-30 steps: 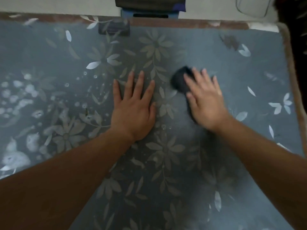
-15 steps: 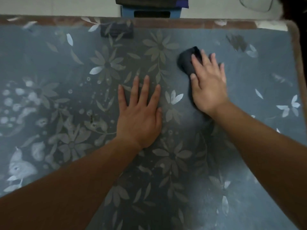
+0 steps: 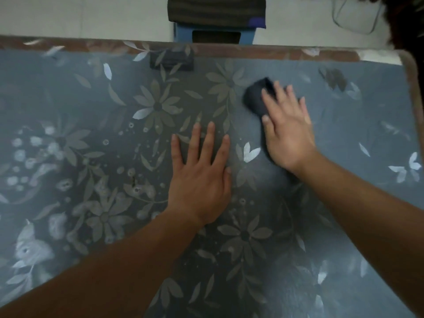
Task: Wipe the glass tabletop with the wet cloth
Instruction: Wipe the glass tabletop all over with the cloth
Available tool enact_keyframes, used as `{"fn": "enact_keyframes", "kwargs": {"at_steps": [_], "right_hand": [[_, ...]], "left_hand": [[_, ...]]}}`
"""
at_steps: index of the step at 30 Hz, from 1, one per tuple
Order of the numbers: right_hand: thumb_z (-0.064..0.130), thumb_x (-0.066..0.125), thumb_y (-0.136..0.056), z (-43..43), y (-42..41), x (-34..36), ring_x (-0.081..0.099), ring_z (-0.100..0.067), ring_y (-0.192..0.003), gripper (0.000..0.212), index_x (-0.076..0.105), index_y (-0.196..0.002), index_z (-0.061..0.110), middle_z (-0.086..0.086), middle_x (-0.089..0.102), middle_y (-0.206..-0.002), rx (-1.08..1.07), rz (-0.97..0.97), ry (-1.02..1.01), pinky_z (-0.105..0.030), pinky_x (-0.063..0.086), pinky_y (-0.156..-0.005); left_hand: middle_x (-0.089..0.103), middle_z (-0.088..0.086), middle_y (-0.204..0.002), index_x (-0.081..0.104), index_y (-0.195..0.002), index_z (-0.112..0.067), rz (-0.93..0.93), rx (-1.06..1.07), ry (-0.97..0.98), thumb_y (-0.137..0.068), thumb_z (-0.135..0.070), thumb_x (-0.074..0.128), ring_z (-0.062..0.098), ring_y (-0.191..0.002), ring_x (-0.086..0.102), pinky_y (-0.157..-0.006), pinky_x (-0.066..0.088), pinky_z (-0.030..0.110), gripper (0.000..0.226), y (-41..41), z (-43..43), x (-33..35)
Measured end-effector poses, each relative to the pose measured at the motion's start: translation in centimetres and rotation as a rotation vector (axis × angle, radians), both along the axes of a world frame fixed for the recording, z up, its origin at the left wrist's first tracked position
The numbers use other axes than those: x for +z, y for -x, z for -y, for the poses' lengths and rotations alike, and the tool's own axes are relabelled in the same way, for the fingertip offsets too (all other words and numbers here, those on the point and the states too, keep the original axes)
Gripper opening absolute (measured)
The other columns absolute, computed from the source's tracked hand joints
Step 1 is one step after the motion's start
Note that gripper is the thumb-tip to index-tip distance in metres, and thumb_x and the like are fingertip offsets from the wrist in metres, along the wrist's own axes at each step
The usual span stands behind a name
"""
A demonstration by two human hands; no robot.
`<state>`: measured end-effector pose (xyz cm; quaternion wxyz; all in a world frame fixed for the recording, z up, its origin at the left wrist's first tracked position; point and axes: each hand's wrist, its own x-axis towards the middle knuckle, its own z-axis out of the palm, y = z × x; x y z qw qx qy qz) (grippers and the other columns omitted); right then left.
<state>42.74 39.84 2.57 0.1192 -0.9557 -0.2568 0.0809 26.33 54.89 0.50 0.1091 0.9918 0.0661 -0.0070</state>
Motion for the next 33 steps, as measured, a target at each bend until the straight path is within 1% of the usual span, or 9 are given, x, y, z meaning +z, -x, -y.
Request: {"fn": "enact_keyframes", "kwargs": {"at_steps": [3,7,9,13,15,20,26,31,33], "right_hand": [[0.031,0.032,-0.103,2.0,2.1,0.1,0.011,-0.031,-0.154,0.055,0.030,-0.156,0.020,-0.007,0.019,-0.166,0.120,0.000,0.036,-0.050,0.006,-0.125],[0.032,0.031,-0.105,-2.3,-5.2,-0.2,0.004,-0.030,-0.155,0.055,0.021,-0.159,0.025,-0.004,0.010,-0.169,-0.163,0.020,0.031,-0.046,0.000,-0.125],[0.031,0.032,-0.105,-4.9,-6.8,0.0,0.003,-0.029,-0.155,0.055,0.021,-0.159,0.025,-0.003,0.009,-0.169,-0.200,0.024,0.024,-0.046,0.001,-0.125],[0.030,0.034,-0.102,-3.2,-0.8,0.0,0.010,-0.030,-0.155,0.056,0.029,-0.156,0.022,-0.005,0.018,-0.167,0.217,0.007,-0.021,-0.048,0.005,-0.125],[0.031,0.034,-0.102,-1.2,0.4,0.2,0.010,-0.030,-0.155,0.055,0.032,-0.156,0.021,-0.004,0.019,-0.167,0.337,-0.032,0.027,-0.048,0.004,-0.125],[0.029,0.035,-0.105,-6.9,-6.6,0.3,0.002,-0.029,-0.155,0.054,0.024,-0.158,0.027,-0.001,0.011,-0.168,0.008,-0.025,0.002,-0.047,-0.001,-0.125],[0.025,0.040,-0.103,-1.4,0.7,0.7,0.009,-0.031,-0.155,0.054,0.031,-0.156,0.022,-0.003,0.019,-0.167,0.414,-0.034,0.013,-0.049,0.004,-0.125],[0.029,0.035,-0.106,-7.1,-5.9,0.2,0.000,-0.031,-0.155,0.054,0.021,-0.158,0.028,-0.001,0.010,-0.169,0.102,-0.040,0.006,-0.047,-0.002,-0.124],[0.029,0.035,-0.105,-8.3,-5.6,0.1,0.003,-0.032,-0.155,0.054,0.023,-0.158,0.028,-0.001,0.011,-0.168,0.121,-0.016,-0.013,-0.048,-0.001,-0.124]], "left_hand": [[0.015,0.013,-0.172,0.029,-0.161,-0.021,-0.001,0.000,0.008,-0.102,-0.043,0.031,0.034,-0.160,0.003,-0.121,0.006,0.070,0.063,0.0,0.0,0.1],[0.018,0.012,-0.171,0.033,-0.160,-0.021,0.019,0.011,0.020,-0.101,-0.043,0.035,0.034,-0.160,0.004,-0.121,0.007,0.070,0.062,0.0,0.1,0.0],[0.018,0.012,-0.171,0.033,-0.159,-0.021,0.021,0.011,0.017,-0.101,-0.042,0.035,0.034,-0.159,0.005,-0.121,0.007,0.070,0.062,-0.1,0.0,-0.1],[0.019,0.013,-0.171,0.035,-0.159,-0.020,0.005,0.008,0.013,-0.100,-0.042,0.037,0.035,-0.159,0.006,-0.120,0.009,0.071,0.063,-0.2,-0.1,0.0],[0.018,0.013,-0.171,0.035,-0.159,-0.020,0.002,0.010,0.013,-0.100,-0.042,0.038,0.035,-0.159,0.006,-0.120,0.009,0.071,0.063,-0.1,0.0,0.1],[0.019,0.012,-0.171,0.034,-0.159,-0.018,0.023,0.017,0.024,-0.100,-0.042,0.037,0.034,-0.159,0.007,-0.121,0.009,0.070,0.064,-0.4,0.0,0.0],[0.018,0.012,-0.171,0.030,-0.158,-0.006,0.006,0.040,0.043,-0.099,-0.042,0.037,0.032,-0.160,0.007,-0.122,0.010,0.069,0.069,-0.2,0.1,0.3],[0.019,0.013,-0.171,0.035,-0.156,-0.006,0.017,0.036,0.037,-0.100,-0.042,0.036,0.032,-0.160,0.007,-0.122,0.010,0.069,0.066,-0.3,0.1,0.1],[0.020,0.013,-0.170,0.035,-0.156,-0.006,0.029,0.037,0.028,-0.100,-0.042,0.036,0.032,-0.160,0.007,-0.122,0.010,0.069,0.066,-0.3,0.0,0.0]]}}
